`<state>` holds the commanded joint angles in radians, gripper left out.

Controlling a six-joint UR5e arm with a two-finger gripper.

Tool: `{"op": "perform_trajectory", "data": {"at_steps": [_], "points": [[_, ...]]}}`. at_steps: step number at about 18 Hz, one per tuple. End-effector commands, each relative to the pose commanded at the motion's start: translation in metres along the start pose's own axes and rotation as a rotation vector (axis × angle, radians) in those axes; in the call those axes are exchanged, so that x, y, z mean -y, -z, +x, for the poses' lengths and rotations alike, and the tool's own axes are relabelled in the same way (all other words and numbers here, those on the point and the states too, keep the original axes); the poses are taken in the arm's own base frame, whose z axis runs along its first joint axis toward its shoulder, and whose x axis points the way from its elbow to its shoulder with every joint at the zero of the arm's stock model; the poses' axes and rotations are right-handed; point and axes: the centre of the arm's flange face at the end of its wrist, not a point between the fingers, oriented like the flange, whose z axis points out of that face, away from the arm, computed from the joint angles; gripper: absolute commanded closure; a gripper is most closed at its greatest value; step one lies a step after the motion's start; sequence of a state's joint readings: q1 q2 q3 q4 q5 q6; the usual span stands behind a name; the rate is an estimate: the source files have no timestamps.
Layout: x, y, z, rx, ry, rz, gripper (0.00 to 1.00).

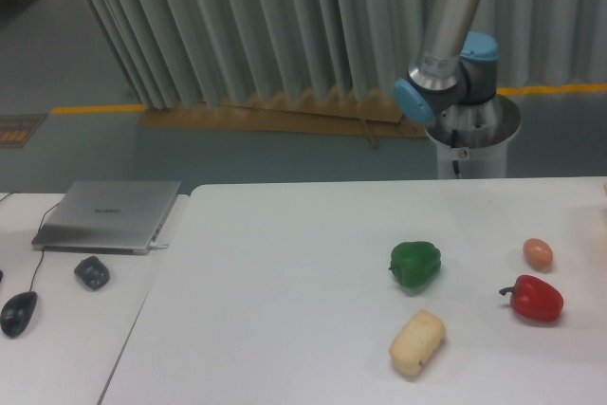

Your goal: Place the yellow pepper on the table

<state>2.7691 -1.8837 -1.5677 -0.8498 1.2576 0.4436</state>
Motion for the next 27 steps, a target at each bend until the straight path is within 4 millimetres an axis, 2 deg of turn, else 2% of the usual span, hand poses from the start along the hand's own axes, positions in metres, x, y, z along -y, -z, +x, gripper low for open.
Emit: {"op": "perform_trajectory", "data": {"at_steps": [4,6,9,12,13,14,16,18,19,20,22,24,27], "points": [[0.012,-0.018,0.05,0.03,-0.009,-0.037,0.37],[0.014,-0.031,0.06,0.059,-0.032,-0.065,0.37],[0.017,-0.07,0.074,0.106,-0.076,-0.127,0.37],[0.009,-0.105,0.091,0.155,-0.15,-0.202,0.37],[0.008,-0.109,0.093,0.174,-0.16,-0.216,0.37],[0.009,-0.109,0.093,0.18,-0.162,-0.217,0.36],[0.008,-0.105,0.096,0.18,-0.165,-0.214,0.27],[0.007,-0.105,0.098,0.179,-0.168,-0.215,0.24],[0.006,-0.106,0.104,0.175,-0.176,-0.217,0.17],[0.006,-0.107,0.106,0.173,-0.18,-0.218,0.05],[0.005,-0.108,0.108,0.172,-0.188,-0.222,0.0],[-0.005,-0.111,0.117,0.16,-0.238,-0.243,0.0],[-0.008,-0.096,0.122,0.157,-0.276,-0.239,0.0]]}}
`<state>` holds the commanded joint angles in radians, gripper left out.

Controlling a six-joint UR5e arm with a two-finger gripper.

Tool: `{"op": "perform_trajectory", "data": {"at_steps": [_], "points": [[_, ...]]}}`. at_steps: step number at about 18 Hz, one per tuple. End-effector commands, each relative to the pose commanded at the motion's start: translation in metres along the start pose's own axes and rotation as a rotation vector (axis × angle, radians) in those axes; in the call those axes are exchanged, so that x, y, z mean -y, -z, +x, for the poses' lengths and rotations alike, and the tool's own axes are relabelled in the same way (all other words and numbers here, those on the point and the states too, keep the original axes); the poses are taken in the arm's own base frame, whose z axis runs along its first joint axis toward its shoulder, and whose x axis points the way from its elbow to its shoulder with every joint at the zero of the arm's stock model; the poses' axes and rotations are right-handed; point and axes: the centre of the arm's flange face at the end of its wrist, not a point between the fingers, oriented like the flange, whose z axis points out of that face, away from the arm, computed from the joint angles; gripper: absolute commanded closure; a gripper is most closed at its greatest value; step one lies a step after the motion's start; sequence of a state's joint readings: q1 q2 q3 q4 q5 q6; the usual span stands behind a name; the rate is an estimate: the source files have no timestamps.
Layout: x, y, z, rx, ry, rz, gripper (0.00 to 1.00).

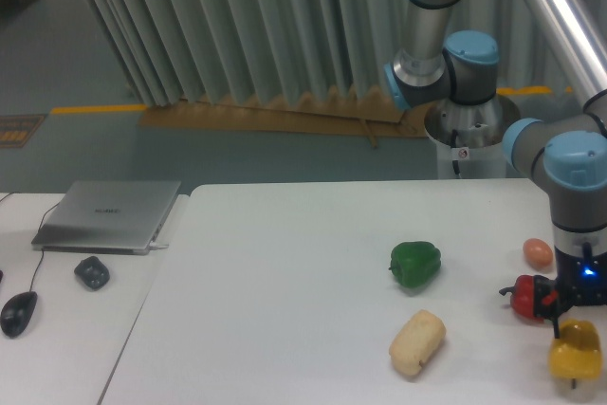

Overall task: Place the yellow pepper on the table
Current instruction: 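Lower the held yellow bell pepper onto the table beside the red pepper, then open the gripper to release the yellow pepper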

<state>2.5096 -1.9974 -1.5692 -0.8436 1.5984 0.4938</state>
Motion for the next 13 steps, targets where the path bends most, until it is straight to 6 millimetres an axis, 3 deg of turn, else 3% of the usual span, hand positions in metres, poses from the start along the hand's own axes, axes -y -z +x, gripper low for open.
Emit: {"op": "perform_trajectory", "data": {"at_steps": [4,8,10,11,13], "points": [[-0.015,0.034,-0.003,0.003,-0.273,-0.014,0.0],[-0.029,0.07,-0.016,-0.034,-0.414,-0.06,0.0],[-0.038,0.084,-0.027,-0.06,-0.547,-0.085,0.0],[-0.048,0.1,-0.046,-0.122,-0.725,-0.13,0.0],[-0.053,0.098,-0.06,-0.186,-0.936,-0.15,0.0]]}}
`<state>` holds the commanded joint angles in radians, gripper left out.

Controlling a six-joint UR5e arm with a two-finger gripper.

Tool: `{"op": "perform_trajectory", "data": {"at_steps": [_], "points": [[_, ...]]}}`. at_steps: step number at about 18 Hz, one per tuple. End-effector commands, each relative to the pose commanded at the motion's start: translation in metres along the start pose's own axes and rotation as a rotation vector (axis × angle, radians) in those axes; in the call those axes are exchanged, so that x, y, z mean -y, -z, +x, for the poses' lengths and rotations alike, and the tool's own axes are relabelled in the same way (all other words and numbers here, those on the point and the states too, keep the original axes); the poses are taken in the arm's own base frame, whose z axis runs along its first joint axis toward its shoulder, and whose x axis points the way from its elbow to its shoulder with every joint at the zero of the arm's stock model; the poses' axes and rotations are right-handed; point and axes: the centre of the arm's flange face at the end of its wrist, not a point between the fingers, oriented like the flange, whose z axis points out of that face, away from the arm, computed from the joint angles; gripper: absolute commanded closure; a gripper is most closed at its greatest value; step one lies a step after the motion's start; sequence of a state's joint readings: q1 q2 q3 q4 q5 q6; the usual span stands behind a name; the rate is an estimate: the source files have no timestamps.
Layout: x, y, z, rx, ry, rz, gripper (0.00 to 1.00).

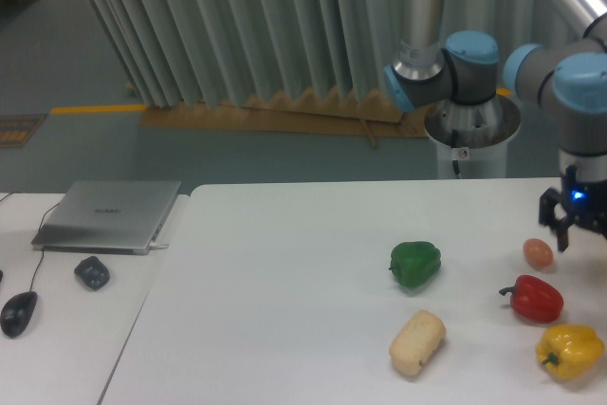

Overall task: Place the yellow pepper on the table
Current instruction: 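Open the gripper to release the yellow pepper, then lift the open gripper up and away from the yellow pepper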

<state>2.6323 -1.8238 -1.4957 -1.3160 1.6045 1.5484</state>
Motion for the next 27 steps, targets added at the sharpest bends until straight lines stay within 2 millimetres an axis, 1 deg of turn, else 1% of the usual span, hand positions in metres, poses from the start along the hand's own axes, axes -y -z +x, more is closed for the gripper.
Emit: {"op": "perform_trajectory", "data": {"at_steps": [2,4,5,6,7,8,12,15,16,17,18,19,20,22,27], "points": [[-0.004,-0.011,-0.006,-0.017,-0.111,-0.003,0.0],[-0.003,-0.028,-0.017,-0.036,-0.316,-0.022,0.0],[0.001,-0.035,-0.019,-0.053,-0.376,-0.049,0.0],[0.003,-0.039,-0.021,-0.062,-0.397,-0.067,0.0],[0.008,-0.04,-0.018,-0.064,-0.406,-0.065,0.0],[0.006,-0.036,-0.018,-0.061,-0.404,-0.059,0.0],[0.006,-0.034,-0.018,-0.043,-0.387,0.007,0.0],[0.008,-0.031,-0.019,-0.036,-0.384,0.016,0.0],[0.002,-0.02,-0.018,-0.025,-0.385,0.003,0.0],[-0.009,-0.015,-0.014,-0.017,-0.37,0.008,0.0],[-0.014,-0.021,-0.012,-0.026,-0.361,0.011,0.0],[-0.015,-0.025,-0.009,-0.033,-0.361,0.013,0.0],[-0.015,-0.025,-0.01,-0.024,-0.362,0.01,0.0],[-0.008,-0.027,-0.007,-0.021,-0.373,0.01,0.0],[-0.011,-0.025,-0.009,-0.007,-0.369,0.009,0.0]]}}
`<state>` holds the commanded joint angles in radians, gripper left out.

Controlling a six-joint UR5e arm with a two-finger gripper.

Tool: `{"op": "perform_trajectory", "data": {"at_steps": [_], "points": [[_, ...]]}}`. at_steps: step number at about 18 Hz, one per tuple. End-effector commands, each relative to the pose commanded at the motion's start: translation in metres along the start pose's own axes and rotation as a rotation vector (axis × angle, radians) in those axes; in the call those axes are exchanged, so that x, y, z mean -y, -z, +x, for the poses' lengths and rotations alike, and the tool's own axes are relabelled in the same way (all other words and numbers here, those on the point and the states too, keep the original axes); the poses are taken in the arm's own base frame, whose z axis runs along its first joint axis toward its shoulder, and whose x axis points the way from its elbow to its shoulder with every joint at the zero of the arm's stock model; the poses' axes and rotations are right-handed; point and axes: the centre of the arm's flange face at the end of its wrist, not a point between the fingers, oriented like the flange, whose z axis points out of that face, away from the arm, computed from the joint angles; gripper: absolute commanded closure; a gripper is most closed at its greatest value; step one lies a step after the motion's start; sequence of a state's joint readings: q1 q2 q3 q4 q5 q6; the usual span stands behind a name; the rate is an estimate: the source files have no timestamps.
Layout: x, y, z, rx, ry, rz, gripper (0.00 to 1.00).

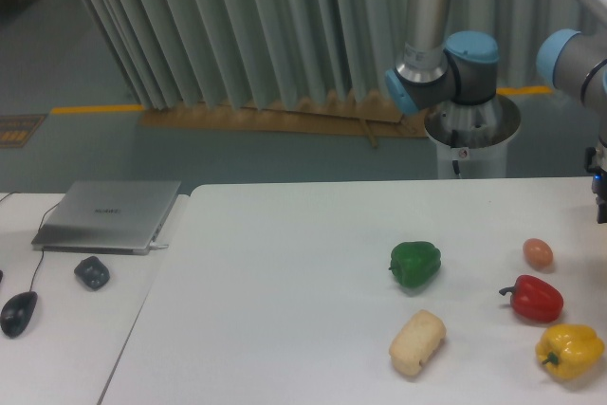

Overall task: Place the yellow pepper on the table
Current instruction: 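Lift the open gripper up and away from the yellow pepper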

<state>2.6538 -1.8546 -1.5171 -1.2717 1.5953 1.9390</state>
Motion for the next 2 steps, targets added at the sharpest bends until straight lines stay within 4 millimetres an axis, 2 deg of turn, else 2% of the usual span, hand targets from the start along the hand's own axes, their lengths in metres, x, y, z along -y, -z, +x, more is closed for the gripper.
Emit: {"op": "perform_trajectory", "data": {"at_steps": [2], "points": [[0.0011,0.0,-0.0002,0.001,-0.002,0.002,0.0]]}}
